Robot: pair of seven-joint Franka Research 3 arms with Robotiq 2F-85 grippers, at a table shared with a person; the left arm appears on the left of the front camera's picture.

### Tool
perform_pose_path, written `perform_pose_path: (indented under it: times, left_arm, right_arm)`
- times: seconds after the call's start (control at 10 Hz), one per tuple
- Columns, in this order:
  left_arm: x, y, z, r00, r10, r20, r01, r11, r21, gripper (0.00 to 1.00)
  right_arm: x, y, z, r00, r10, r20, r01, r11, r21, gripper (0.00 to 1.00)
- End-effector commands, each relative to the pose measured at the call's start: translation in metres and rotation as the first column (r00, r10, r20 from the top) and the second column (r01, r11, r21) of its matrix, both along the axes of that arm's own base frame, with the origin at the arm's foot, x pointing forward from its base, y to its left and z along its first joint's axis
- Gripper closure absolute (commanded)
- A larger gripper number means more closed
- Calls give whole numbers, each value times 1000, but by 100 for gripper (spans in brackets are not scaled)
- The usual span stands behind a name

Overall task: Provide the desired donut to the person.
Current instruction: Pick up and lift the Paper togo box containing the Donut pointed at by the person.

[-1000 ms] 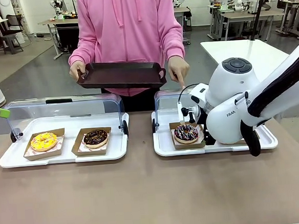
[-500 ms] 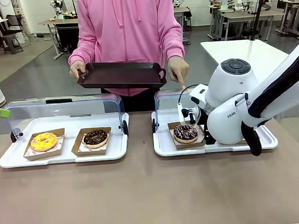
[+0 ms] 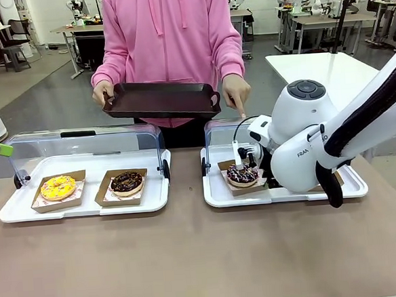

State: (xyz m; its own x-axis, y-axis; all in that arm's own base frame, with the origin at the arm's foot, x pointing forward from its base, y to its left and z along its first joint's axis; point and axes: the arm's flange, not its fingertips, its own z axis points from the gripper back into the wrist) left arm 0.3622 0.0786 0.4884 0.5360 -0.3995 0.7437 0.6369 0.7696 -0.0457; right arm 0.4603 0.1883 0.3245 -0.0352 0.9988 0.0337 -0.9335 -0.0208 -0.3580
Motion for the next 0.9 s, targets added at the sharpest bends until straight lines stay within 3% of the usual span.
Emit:
perform_pose_path:
  times: [0.0,0.5,0.8]
  left_arm:
    - [1,0,-1,1000,-6,3,6,1000,-14,0]
    - [1,0,-1,1000,-6,3,6,1000,-14,0]
    - [1,0,-1,1000,-6,3,6,1000,-14,0]
  right_arm:
    - [12,2,-2,999,1,-38,-2,1000,-19,100]
    - [5,-4,7,998,-3,-59,3,1000,-6,100]
    - [-29,-17,37,1000,19,-18,-18,999,40,100]
